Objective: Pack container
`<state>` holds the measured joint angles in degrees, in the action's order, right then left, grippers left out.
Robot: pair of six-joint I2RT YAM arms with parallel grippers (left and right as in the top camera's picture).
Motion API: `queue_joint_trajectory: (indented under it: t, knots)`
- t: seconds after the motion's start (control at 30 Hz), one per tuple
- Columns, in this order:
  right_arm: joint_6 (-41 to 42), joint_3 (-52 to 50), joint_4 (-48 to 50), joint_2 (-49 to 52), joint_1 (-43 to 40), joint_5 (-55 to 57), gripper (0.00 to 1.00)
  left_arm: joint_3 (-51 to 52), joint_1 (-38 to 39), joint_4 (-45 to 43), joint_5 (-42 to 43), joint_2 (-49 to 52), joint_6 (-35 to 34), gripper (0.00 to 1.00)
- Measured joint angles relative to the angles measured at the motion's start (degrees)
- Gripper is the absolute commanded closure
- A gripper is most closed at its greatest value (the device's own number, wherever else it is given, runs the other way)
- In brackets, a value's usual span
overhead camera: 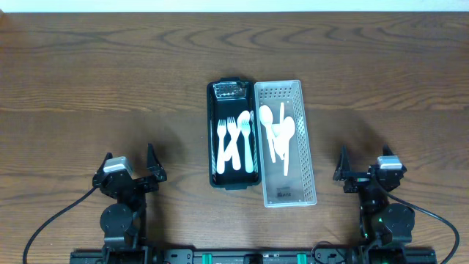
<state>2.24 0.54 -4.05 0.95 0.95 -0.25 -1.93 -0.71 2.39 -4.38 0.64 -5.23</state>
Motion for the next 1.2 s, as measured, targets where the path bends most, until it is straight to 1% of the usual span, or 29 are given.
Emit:
queue_joint_trajectory:
  t: [1.2]
  knots:
    - [0.0, 0.0, 0.0, 0.0, 0.0, 0.0, 0.01, 0.0, 0.0, 0.11, 1.03, 0.55, 0.2, 0.02]
